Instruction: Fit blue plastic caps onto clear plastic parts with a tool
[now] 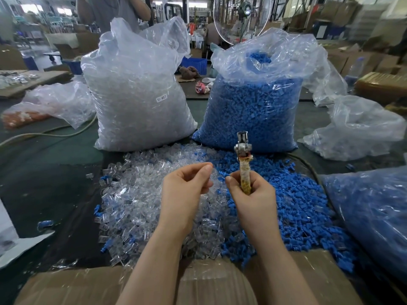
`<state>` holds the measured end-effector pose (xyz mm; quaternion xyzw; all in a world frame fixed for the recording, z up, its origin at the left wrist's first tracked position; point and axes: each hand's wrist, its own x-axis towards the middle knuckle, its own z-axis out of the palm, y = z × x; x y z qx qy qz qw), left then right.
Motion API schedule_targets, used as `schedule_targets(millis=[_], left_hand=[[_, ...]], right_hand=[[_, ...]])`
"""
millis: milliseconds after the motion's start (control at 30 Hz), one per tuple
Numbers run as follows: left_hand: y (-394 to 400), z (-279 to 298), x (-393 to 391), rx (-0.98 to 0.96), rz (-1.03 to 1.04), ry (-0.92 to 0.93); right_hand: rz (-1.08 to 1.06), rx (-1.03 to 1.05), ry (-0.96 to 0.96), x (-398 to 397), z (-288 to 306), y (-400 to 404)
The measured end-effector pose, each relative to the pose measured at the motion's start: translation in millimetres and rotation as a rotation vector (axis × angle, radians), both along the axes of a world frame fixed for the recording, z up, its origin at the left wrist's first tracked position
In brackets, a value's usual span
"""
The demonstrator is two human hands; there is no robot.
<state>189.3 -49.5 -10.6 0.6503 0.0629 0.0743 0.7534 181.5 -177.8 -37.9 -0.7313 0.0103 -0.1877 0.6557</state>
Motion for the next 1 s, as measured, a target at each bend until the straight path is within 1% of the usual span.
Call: schedule_targets(millis=[200,333,567,700,900,1000], left_hand=[[0.0,3.0,-2.9,0.036,-0.024,-0.038],[-2.3,6.1,-5.1,0.084,-0.020,-0.071],[-5.1,5.1,-6.2,0.315,0.000,-0.151],[-9.1,4.9,-8.1,0.395,0.016,-0.220],[-10.1,2.9,-8.6,0.454,0.030,-0.283],[-8.6,0.6,-7.7,0.453,0.032,-0.305]], right_hand=[[-0.043,0.023,-0.033,-0.6,-0.1,1.5],[-0.076,-0.009,-0.039,-0.5,0.6,0.9],[-0.108,-0.043,-0.031,-3.3,2.9,2.4],[-0.121,-0.068,-0.017,-3.9,4.7,2.4],[-0.114,-0.075,0.023,-2.8,4.8,1.1],[-0.098,-0.087,0.034,-1.6,4.6,0.5]])
